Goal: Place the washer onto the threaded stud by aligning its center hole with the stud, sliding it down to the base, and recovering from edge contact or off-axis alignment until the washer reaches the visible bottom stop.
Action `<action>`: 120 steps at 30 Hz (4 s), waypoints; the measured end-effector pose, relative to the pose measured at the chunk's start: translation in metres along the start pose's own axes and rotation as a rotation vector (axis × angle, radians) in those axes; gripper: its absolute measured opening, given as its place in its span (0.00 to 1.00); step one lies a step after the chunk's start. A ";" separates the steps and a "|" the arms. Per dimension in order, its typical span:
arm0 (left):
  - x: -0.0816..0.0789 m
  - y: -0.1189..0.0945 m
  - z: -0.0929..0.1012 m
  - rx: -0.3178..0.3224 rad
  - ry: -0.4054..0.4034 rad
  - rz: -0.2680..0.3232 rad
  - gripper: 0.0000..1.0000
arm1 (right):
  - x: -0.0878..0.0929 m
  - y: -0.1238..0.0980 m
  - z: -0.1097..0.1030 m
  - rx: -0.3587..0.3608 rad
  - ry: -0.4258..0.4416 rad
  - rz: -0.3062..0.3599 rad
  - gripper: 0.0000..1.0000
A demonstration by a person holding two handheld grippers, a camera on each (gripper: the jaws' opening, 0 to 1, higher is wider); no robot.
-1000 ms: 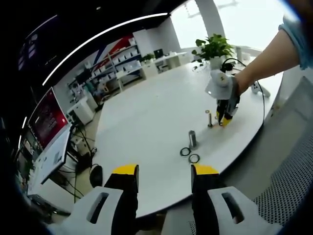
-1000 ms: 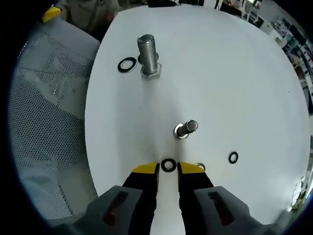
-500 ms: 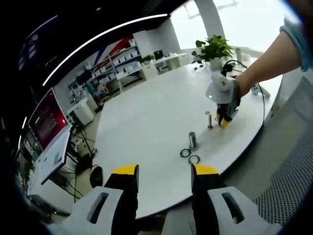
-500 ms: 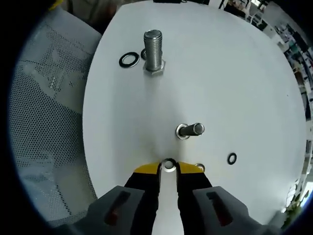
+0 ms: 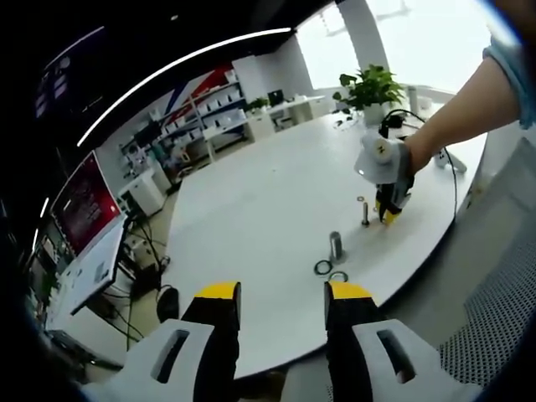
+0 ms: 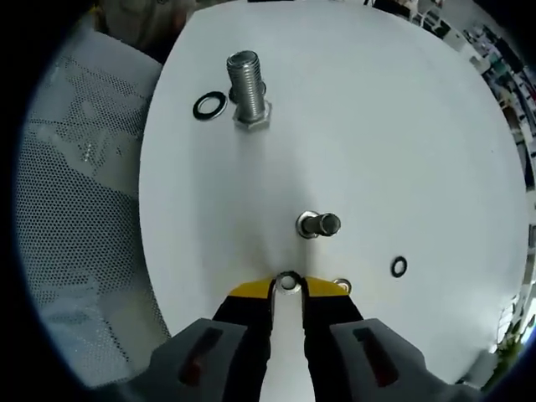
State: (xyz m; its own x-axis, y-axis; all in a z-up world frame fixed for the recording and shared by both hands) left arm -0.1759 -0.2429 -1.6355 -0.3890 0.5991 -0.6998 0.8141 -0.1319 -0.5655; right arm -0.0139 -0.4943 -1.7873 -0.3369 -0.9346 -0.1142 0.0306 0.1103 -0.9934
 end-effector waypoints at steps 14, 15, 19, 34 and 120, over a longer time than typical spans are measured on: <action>0.002 0.002 0.005 0.023 0.028 -0.029 0.36 | 0.003 -0.002 -0.001 -0.010 0.059 0.023 0.14; 0.003 0.002 0.005 0.025 0.036 -0.036 0.36 | 0.003 -0.001 0.000 -0.008 0.070 0.025 0.14; 0.002 0.002 0.007 0.028 0.054 -0.045 0.36 | 0.003 -0.001 0.001 -0.004 0.085 0.026 0.14; 0.003 0.001 0.005 0.016 0.012 -0.051 0.36 | -0.004 -0.001 -0.001 0.013 0.084 -0.047 0.14; 0.004 0.001 0.002 0.019 0.023 -0.023 0.33 | -0.044 -0.072 0.002 -0.023 0.109 0.162 0.13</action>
State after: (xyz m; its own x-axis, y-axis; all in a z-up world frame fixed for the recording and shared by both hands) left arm -0.1771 -0.2422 -1.6397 -0.3971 0.6200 -0.6767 0.7969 -0.1327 -0.5893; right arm 0.0007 -0.4623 -1.7107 -0.4291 -0.8622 -0.2693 0.0714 0.2648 -0.9617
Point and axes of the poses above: the point that each gripper's makers call its tool centre point, and the gripper's own axes: y roughly forward along the fingers, z roughly to its right, x roughly out of its underside, the point moved 7 cm from there along -y, roughly backward along the fingers, and after that the axes turned 12 degrees about y, right-handed, at the moved point
